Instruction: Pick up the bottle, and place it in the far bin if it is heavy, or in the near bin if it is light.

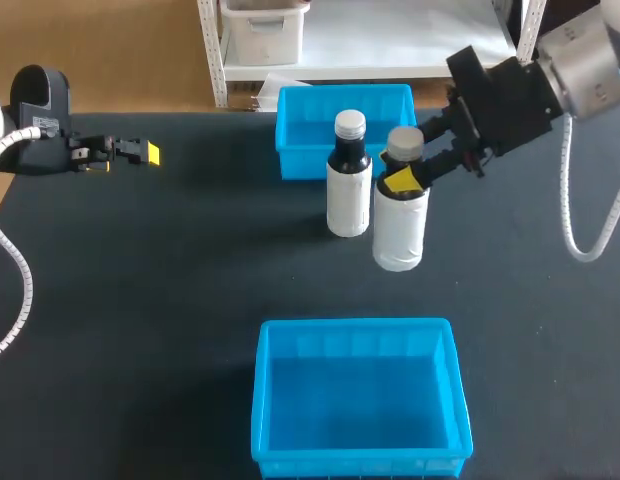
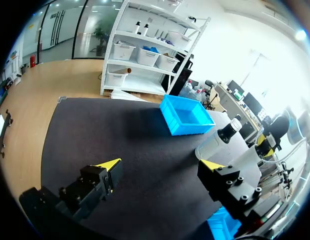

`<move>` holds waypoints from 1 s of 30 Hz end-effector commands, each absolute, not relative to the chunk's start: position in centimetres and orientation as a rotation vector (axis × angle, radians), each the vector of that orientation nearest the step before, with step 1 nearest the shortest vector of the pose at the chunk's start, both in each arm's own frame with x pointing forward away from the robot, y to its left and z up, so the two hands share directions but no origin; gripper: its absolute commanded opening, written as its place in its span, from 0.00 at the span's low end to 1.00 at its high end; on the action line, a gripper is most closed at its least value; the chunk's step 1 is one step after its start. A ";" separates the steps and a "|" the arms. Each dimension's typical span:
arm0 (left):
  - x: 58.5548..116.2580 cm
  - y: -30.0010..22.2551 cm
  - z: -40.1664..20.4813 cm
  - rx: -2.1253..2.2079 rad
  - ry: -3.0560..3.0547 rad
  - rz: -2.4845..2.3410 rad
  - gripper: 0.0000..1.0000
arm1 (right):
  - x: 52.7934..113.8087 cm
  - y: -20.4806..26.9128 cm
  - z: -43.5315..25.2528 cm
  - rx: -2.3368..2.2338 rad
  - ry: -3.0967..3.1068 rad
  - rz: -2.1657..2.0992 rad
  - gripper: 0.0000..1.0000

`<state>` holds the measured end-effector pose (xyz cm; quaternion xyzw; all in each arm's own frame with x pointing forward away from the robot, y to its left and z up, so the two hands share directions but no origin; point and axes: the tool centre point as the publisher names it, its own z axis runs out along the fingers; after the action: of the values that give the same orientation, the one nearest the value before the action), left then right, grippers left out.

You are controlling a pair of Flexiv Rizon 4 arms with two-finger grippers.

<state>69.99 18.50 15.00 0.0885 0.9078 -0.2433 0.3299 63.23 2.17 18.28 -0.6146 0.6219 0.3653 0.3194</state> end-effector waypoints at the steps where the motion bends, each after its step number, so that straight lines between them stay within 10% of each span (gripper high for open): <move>1: 70.0 18.5 15.0 0.231 2.374 -0.636 1.00 | 63.4 1.8 18.3 -1.610 1.624 0.975 0.00; 30: 70.0 18.5 15.0 0.231 2.374 -0.636 1.00 | 63.1 0.0 17.4 -1.584 1.655 0.972 0.00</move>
<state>69.99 18.50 15.00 0.0885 0.9078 -0.2433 0.3299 63.37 0.20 17.04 -0.6034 0.6287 0.3720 0.3200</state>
